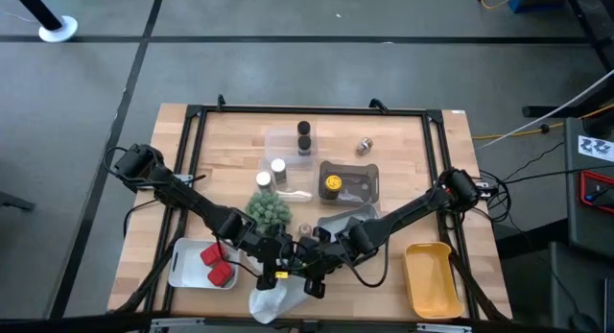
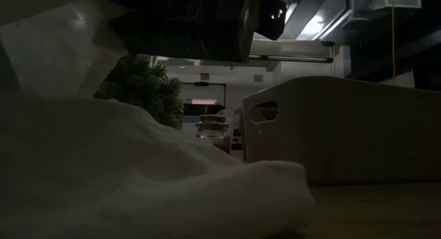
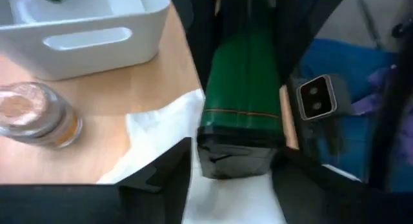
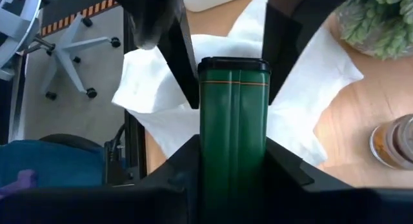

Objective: Sort spices by type
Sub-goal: Put the green seasoning can into the gray bin

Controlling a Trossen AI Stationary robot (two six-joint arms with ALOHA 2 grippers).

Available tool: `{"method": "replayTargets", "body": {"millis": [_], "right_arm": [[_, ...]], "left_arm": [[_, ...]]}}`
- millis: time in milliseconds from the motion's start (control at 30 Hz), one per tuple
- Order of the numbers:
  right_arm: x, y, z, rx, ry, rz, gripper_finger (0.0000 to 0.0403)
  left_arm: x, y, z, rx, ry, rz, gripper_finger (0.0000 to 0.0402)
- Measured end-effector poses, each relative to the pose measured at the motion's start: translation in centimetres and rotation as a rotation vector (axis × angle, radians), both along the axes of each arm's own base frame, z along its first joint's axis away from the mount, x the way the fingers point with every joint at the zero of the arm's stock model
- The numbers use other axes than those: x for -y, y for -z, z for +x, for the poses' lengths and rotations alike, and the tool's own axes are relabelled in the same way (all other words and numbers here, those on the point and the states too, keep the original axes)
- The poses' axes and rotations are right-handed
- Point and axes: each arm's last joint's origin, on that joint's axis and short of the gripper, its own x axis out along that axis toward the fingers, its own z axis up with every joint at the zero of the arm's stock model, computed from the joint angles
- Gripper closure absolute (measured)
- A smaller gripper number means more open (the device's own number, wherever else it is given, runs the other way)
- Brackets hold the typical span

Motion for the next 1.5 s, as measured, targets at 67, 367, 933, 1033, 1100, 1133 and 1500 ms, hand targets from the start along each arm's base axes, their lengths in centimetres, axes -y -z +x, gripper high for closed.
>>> {"method": "replayTargets", "body": {"millis": [67, 367, 933, 1033, 1100, 1133, 1500], "right_arm": [[0.0, -0.2, 0.0, 0.004, 0.002, 0.004, 0.0291], [-0.3, -1.4, -0.8, 0.013, -0.010, 0.009, 0.0291], [-0.9, -5.4, -4.1, 0.081, 0.030, -0.087, 0.0291], [-1.2, -6.6, -5.3, 0.118, 0.056, -0.135, 0.0291], [-1.6, -7.2, -6.2, 0.137, 0.077, -0.181, 0.0291], [-1.7, -7.4, -6.7, 0.145, 0.085, -0.203, 0.0291], [-5.1, -9.1, -12.1, 0.247, 0.126, -0.390, 0.0288]], "left_arm": [[0.1, 0.0, -0.1, -0.007, 0.031, -0.007, 0.0210], [0.3, 0.6, -0.9, -0.122, 0.127, -0.038, 0.0186], [-0.3, -0.6, 0.8, 0.067, 0.144, -0.048, 0.0185], [-0.6, -1.4, 1.3, 0.145, 0.149, -0.057, 0.0185], [-0.9, -2.2, 1.5, 0.199, 0.151, -0.061, 0.0185], [-1.2, -2.4, 1.6, 0.217, 0.148, -0.061, 0.0185], [-3.5, -4.1, 3.2, 0.414, 0.075, -0.001, 0.0185]]}}
